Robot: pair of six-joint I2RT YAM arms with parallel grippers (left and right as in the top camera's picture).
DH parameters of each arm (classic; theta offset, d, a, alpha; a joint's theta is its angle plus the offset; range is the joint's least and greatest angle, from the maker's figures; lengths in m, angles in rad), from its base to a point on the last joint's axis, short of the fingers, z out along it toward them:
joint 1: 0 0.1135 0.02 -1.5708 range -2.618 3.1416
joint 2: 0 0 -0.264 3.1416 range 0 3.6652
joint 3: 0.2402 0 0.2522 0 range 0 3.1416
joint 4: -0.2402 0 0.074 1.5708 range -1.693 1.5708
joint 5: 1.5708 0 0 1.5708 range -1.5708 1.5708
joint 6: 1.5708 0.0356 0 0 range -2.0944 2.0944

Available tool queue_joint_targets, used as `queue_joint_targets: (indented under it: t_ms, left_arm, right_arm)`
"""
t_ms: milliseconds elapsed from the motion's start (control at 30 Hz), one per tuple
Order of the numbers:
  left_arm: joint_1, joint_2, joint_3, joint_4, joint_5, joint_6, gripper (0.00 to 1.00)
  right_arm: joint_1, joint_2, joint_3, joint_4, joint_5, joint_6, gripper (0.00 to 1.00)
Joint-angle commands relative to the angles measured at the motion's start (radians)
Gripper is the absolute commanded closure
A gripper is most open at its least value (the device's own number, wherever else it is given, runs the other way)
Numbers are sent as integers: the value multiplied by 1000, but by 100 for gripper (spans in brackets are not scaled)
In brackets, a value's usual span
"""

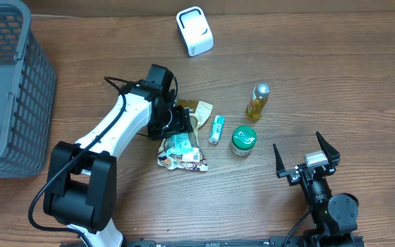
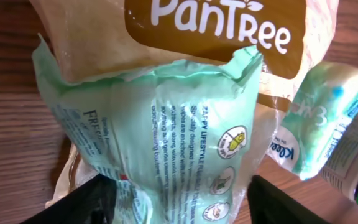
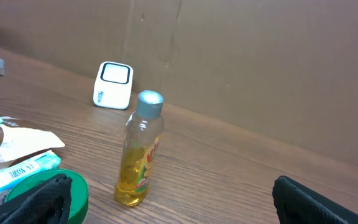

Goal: Scan the item barcode
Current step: 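Lower the packet and brown bag onto the table left of the jar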

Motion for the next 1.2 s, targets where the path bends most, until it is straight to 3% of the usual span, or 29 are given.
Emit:
queue_joint_targets:
  t_ms: [0, 467, 1167]
  left_arm:
    - [2, 3, 10, -4, 21, 35, 33]
    - [2, 3, -2, -21, -59, 28, 57]
    - [222, 3, 11, -137, -193, 135, 58]
  right_arm:
    - [4, -7, -11, 3, 2, 4, 0]
    - [4, -7, -11, 3, 2, 4, 0]
    - [4, -7, -11, 3, 2, 4, 0]
